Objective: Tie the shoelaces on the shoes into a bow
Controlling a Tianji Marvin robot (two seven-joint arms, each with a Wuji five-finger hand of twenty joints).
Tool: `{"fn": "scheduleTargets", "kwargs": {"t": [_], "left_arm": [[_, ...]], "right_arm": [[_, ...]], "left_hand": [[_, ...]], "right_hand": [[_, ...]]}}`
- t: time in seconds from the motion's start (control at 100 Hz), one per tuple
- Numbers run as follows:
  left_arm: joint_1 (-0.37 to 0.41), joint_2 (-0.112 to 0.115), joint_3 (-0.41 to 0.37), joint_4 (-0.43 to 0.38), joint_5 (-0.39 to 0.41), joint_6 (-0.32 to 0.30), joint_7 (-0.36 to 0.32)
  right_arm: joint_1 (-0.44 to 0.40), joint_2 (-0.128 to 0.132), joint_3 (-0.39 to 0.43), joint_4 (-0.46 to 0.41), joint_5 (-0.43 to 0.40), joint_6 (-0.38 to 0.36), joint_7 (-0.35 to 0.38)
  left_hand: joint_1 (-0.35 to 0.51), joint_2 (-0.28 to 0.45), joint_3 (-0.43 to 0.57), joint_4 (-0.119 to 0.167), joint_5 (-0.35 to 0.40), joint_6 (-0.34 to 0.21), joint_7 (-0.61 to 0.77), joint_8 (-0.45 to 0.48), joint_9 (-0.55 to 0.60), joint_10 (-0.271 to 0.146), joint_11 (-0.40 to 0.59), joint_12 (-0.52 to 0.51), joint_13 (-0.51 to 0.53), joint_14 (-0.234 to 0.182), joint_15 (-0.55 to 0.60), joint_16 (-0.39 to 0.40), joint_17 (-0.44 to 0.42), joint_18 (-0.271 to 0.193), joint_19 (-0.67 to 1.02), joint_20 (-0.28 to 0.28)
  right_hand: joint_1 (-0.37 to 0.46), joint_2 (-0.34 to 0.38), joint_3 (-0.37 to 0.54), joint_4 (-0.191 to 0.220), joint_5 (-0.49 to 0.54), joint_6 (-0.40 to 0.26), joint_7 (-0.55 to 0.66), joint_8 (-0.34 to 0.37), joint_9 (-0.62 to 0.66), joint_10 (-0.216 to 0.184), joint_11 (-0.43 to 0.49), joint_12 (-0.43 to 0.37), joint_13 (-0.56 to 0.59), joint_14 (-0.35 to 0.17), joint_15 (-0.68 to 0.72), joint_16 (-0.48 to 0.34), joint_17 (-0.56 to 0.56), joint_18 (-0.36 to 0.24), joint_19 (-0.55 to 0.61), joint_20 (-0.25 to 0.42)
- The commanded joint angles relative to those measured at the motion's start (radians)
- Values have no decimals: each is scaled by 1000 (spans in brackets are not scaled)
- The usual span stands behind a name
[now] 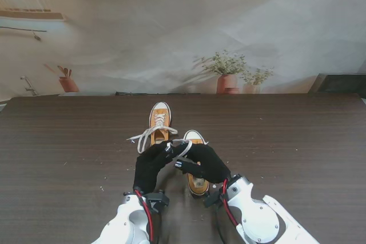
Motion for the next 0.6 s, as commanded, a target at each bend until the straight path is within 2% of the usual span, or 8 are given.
{"fn": "scheduleTargets", "kwargs": {"t": [0.0,0.06,0.13,0.2,0.35,0.44,0.5,0.59], "left_arm": [[11,0,-7,-18,5,-6,-8],[17,2,-13,-22,9,-8,-7],[26,3,-20,-29,10,-10,-7],[34,5,-26,-34,13,-13,-7],[52,9,-38,-45,15,-19,-9],[58,10,-43,-50,17,-20,-10],[60,11,-44,-52,19,-20,-13],[60,14,-48,-45,15,-24,-27]], "right_arm": [[-11,4,4,-6,11,17,4],[-15,1,6,-9,21,30,-1],[-19,-3,10,-11,20,45,-14],[-24,-9,13,-13,18,62,-35],[-33,-20,21,-16,-9,89,-89],[-36,-31,20,-16,-45,111,-147],[-40,-31,25,-20,-73,122,-160],[-42,-31,30,-21,-92,121,-168]], "left_hand": [[-4,-13,33,-16,32,-69,46,25,4,-39,20,12,33,-10,10,33,5,-31,12,21],[-2,-10,30,-16,30,-67,44,24,1,-39,21,13,31,-12,10,33,2,-32,11,21],[1,-9,26,-15,30,-66,41,19,-1,-38,22,14,29,-10,11,33,0,-33,10,21],[1,-5,21,-15,30,-67,40,15,-2,-37,22,14,27,-11,12,34,-1,-33,9,21],[5,3,6,-13,26,-67,35,10,-4,-37,20,14,25,-12,15,34,-5,-33,6,19],[7,8,-2,-12,25,-66,33,7,-4,-37,20,15,23,-12,18,34,-5,-33,6,18],[8,12,-7,-11,25,-67,32,6,-6,-37,18,14,22,-13,19,34,-6,-33,6,18],[11,17,-20,-8,24,-68,29,5,-6,-35,16,14,16,-13,23,34,-9,-35,5,18]], "right_hand": [[-44,35,-15,-13,18,-46,-18,-3,-24,11,-41,-39,-29,16,-33,-5,-40,-1,-29,2],[-5,75,-48,-68,46,-61,31,-74,-7,25,-63,-62,-37,30,-53,-4,-55,12,-45,5],[31,96,-87,-95,64,-108,96,-104,-6,29,-68,-66,-55,38,-69,-2,-79,13,-62,5],[54,97,-110,-104,86,-160,161,-110,-18,25,-73,-67,-87,35,-88,-4,-110,4,-82,1],[87,39,-97,-109,138,-199,255,-99,-100,3,-88,-73,-185,15,-179,-31,-205,-56,-161,-31],[47,-65,16,-126,191,-202,295,-119,-114,-10,-105,-107,-203,-2,-234,-51,-217,-93,-189,-64],[14,-101,66,-137,205,-242,297,-126,-107,-32,-124,-129,-205,-21,-266,-65,-217,-123,-209,-90],[51,-117,39,-131,194,-311,269,-170,-62,-54,-182,-177,-168,-29,-324,-89,-195,-140,-236,-134]]}}
